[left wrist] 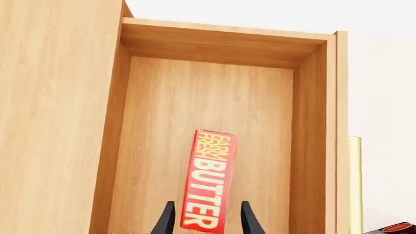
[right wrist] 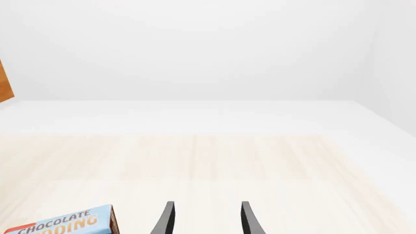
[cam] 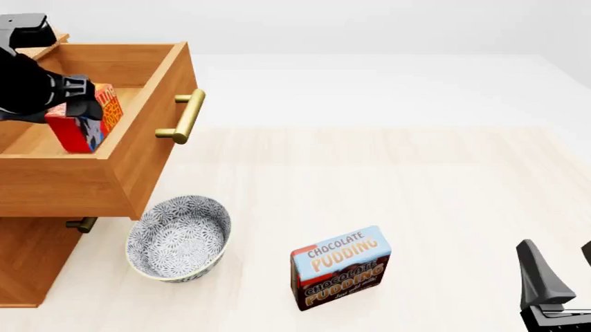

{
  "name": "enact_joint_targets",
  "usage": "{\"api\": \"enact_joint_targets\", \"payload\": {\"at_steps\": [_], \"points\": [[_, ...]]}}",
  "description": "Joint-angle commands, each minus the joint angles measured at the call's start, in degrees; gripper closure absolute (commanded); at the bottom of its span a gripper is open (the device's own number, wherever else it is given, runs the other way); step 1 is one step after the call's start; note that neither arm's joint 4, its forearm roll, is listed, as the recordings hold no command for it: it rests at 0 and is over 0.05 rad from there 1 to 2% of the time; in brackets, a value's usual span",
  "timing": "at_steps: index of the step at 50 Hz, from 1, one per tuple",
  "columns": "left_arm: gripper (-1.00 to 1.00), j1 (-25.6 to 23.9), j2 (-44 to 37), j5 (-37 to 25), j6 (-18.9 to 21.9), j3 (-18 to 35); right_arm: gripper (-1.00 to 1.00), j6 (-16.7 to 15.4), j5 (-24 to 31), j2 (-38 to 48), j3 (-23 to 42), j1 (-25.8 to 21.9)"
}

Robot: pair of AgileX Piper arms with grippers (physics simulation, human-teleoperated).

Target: Put the butter at the back in the top drawer of the cabinet and close it.

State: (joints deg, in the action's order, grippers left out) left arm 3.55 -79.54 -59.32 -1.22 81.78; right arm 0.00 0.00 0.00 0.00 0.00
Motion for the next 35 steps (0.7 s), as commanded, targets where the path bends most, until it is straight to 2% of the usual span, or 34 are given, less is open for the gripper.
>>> {"api": "enact_joint_targets", "payload": {"at_steps": [1,6,8,11,18,23,30,35], "points": [[-1.00,-0.4,1.3,-0.9,0.0,1.7,-1.00,0.0,0.0,0.0,0.0,0.0],[-1.00,-1.7,2.1,-2.3,-0.2,4.7,-1.00,0.0,0.0,0.0,0.0,0.0],[-1.00,-4.1,2.3,-3.2,-1.3,7.6,-1.00,0.0,0.0,0.0,0.0,0.0],[-1.00,-5.2,2.7,-4.2,-1.2,8.8,-1.00,0.0,0.0,0.0,0.0,0.0],[-1.00,-16.0,2.5,-8.9,-4.9,20.2,-1.00,0.0,0.0,0.0,0.0,0.0],[-1.00,-18.6,2.8,-10.4,-5.3,24.9,-1.00,0.0,0.0,0.0,0.0,0.0],[-1.00,-22.8,1.9,-10.4,-7.1,29.4,-1.00,0.0,0.0,0.0,0.0,0.0],[-1.00,-25.4,0.8,-9.2,-8.3,29.3,-1.00,0.0,0.0,0.0,0.0,0.0]]}}
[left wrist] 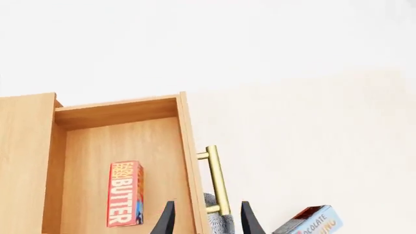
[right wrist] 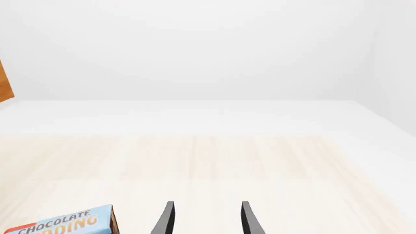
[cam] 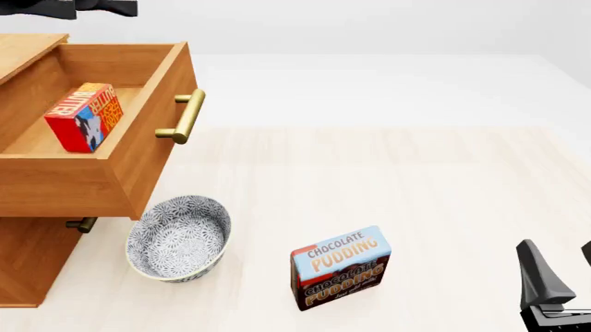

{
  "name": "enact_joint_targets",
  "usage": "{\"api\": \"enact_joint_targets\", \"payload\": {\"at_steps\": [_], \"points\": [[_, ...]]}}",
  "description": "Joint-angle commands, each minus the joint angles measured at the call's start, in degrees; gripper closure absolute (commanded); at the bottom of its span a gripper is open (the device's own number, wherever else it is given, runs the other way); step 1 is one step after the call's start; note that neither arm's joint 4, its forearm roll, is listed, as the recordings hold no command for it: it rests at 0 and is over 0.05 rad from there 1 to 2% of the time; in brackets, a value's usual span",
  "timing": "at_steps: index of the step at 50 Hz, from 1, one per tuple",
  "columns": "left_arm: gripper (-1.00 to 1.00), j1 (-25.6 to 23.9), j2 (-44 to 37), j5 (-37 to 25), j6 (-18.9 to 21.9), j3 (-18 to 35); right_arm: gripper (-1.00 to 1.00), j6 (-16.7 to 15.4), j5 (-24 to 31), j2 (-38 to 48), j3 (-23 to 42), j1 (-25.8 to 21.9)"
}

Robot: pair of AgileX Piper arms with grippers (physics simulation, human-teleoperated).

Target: Put the butter at the back in the top drawer of the cabinet and close it.

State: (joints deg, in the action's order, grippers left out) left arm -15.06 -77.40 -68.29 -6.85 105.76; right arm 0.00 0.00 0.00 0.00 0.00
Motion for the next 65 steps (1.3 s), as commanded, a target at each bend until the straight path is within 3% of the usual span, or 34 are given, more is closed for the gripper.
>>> {"api": "enact_joint_targets", "payload": {"at_steps": [1,10,16,26,28,32,36,51,65], "points": [[-1.00,-7.5,-1.5,0.2,-2.8,5.7,-1.00,0.0,0.0,0.0,0.0,0.0],[-1.00,-14.5,-3.6,3.5,-5.3,7.3,-1.00,0.0,0.0,0.0,0.0,0.0],[-1.00,-18.6,-5.3,7.6,-7.3,3.4,-1.00,0.0,0.0,0.0,0.0,0.0],[-1.00,-20.9,-6.7,11.8,-8.5,-0.8,-1.00,0.0,0.0,0.0,0.0,0.0],[-1.00,-22.9,-8.1,14.6,-10.6,-4.6,-1.00,0.0,0.0,0.0,0.0,0.0],[-1.00,-23.3,-8.6,16.6,-11.3,-7.0,-1.00,0.0,0.0,0.0,0.0,0.0],[-1.00,-26.9,-9.2,19.8,-15.5,-9.8,-1.00,0.0,0.0,0.0,0.0,0.0],[-1.00,-25.5,-12.8,24.2,-15.7,-17.5,-1.00,0.0,0.0,0.0,0.0,0.0],[-1.00,-24.2,-15.2,26.3,-16.2,-19.1,-1.00,0.0,0.0,0.0,0.0,0.0]]}}
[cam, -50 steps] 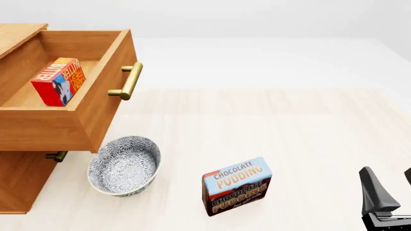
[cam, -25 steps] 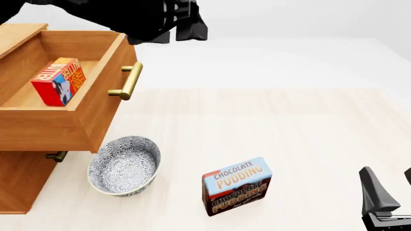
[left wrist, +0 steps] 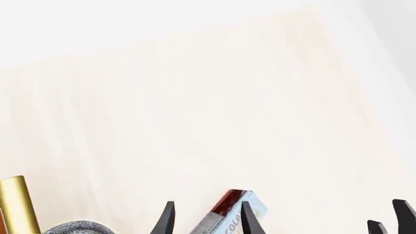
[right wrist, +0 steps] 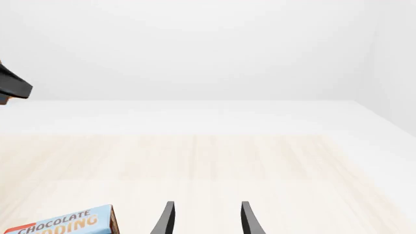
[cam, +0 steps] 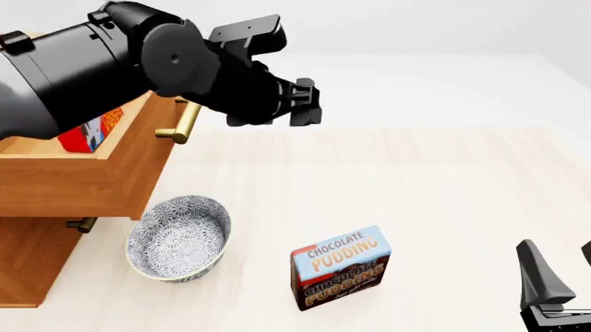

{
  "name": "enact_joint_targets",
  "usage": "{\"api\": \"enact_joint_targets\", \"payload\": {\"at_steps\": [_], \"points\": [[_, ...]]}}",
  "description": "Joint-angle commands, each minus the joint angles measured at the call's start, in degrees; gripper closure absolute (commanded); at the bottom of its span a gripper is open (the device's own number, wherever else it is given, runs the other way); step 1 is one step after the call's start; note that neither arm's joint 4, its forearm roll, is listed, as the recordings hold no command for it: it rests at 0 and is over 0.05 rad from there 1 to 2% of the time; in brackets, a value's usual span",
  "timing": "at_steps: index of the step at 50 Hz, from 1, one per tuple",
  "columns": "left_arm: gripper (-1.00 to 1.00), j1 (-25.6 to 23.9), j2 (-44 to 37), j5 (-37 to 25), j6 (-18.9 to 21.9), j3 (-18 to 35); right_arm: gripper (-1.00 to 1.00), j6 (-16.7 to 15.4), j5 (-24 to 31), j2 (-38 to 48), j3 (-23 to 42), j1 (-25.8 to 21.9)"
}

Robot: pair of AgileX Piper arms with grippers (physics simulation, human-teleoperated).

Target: Put the butter at the back in the top drawer of the cabinet and close it.

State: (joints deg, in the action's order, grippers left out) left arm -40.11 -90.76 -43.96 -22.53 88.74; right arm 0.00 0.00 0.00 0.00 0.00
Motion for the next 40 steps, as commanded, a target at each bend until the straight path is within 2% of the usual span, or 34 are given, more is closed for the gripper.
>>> {"api": "enact_joint_targets", "payload": {"at_steps": [1,13,40], "points": [[-1.00,1.6,-1.3,2.1,-0.6,-2.2,-1.00,0.0,0.0,0.0,0.0,0.0],[-1.00,3.8,-1.5,2.3,0.7,-2.3,-1.00,0.0,0.0,0.0,0.0,0.0],[-1.00,9.4,0.4,3.3,2.3,-6.2,-1.00,0.0,0.0,0.0,0.0,0.0]]}}
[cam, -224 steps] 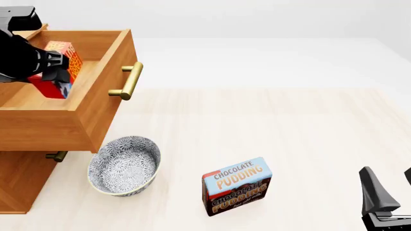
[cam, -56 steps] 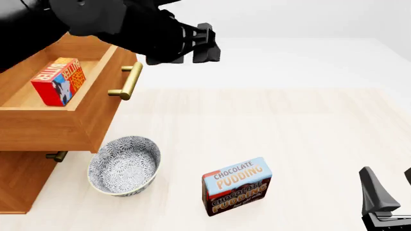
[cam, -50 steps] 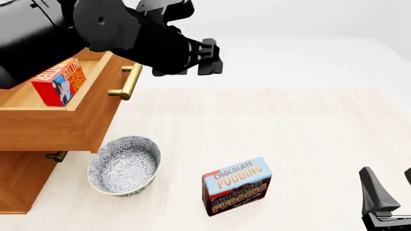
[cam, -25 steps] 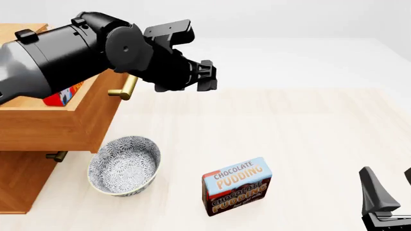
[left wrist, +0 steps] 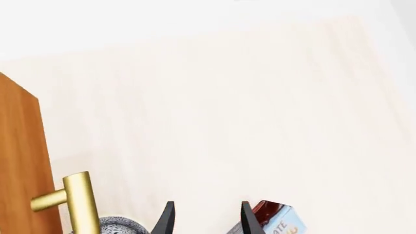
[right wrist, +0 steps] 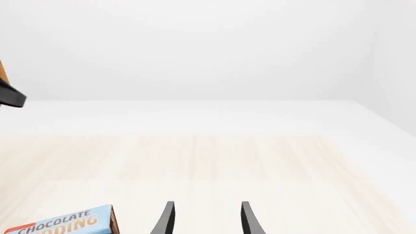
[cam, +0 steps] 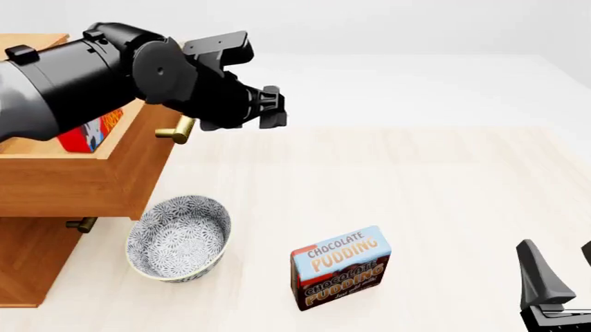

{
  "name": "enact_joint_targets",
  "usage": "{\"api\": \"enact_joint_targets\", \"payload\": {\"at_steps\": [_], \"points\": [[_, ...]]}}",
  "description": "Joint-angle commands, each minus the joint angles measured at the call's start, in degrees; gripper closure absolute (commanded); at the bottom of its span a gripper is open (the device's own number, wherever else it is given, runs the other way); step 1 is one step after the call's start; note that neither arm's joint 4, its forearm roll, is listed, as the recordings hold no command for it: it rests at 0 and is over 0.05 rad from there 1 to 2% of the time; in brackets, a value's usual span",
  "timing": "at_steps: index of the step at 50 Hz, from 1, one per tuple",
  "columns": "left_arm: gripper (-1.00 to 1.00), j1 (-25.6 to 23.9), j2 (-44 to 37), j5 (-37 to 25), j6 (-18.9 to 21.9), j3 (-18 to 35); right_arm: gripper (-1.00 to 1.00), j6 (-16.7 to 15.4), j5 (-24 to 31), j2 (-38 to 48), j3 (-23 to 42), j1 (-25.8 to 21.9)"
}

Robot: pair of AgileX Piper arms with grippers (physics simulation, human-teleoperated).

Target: Put the butter at the back in the top drawer of the cabinet and close it.

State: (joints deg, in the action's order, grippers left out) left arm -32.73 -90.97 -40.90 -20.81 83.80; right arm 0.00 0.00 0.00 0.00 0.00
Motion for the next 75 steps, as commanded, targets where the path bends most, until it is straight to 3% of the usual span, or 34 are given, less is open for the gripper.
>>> {"api": "enact_joint_targets", "payload": {"at_steps": [1,38,65,75], "points": [[-1.00,2.5,0.7,0.3,0.7,-1.6,-1.00,0.0,0.0,0.0,0.0,0.0],[-1.00,8.7,4.7,1.2,1.3,-7.4,-1.00,0.0,0.0,0.0,0.0,0.0],[-1.00,13.9,5.5,1.0,2.4,-7.7,-1.00,0.0,0.0,0.0,0.0,0.0],[-1.00,17.6,4.9,0.5,4.7,-6.8,-1.00,0.0,0.0,0.0,0.0,0.0]]}}
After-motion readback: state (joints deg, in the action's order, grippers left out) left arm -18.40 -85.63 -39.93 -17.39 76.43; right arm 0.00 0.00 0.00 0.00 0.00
